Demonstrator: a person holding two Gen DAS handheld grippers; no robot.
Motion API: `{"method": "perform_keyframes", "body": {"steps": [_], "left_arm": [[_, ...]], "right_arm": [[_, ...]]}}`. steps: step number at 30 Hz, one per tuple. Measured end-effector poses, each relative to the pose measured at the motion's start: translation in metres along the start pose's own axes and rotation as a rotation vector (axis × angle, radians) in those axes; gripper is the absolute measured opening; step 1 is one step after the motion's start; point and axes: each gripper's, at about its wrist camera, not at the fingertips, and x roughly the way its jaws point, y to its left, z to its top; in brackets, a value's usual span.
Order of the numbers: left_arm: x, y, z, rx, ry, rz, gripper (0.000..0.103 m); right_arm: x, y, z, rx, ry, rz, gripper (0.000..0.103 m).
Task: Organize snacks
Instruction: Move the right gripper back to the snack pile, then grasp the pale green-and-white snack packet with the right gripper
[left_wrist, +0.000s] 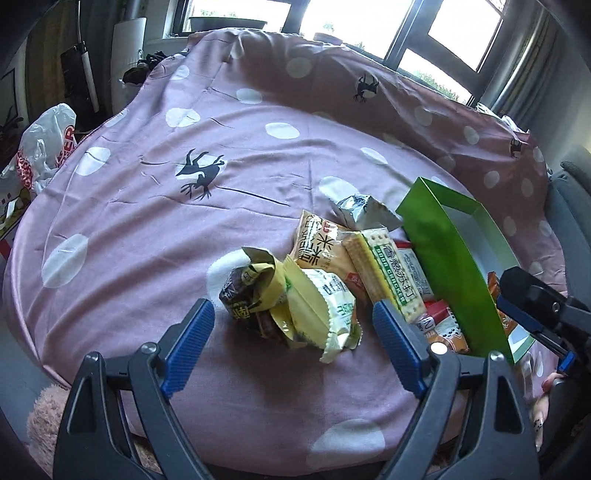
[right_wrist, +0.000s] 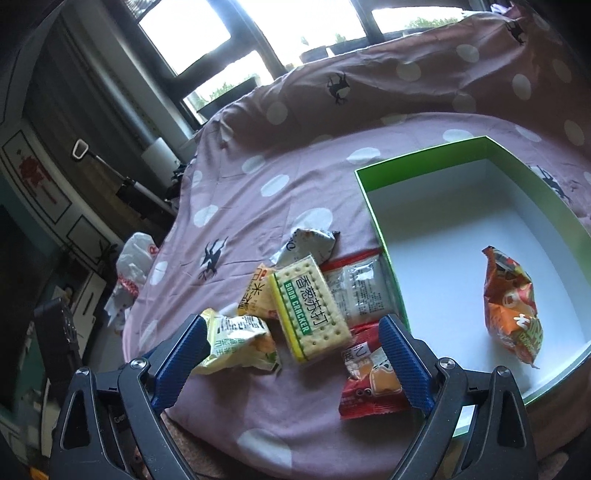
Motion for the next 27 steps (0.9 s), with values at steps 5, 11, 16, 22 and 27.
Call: {"method": "perform_keyframes", "body": {"steps": [5,11,16,22,27], "left_arm": [[0.004,0.005,0.000,-0.015,0.020,0.013,0.088],[0.004,0.002,0.000,0.012,0.021,0.047,0.088],[0.004,0.000,-0.002,0.031,0.033,0.033,0.087],[0.000,0.000,-0.003,0.012,0.049,0.022,0.086],[-0.005,0.000,-0.006,0.014,0.052,0.007,0.083]], "right_arm": [[0.005,0.007,0.005,0.034,-0.018,0.013,0.094],[0.017,0.010,0.001,0.015,0.018,0.016,0.094],[0.017,0.014,-0.001,-0.003,0.014,0.027,0.094],[0.016,0.020,-0.005,-0.033,0.020,0.059,0.094],[0.019,0.019,-0.005,-0.013,0.034,0.099,0.087]]}}
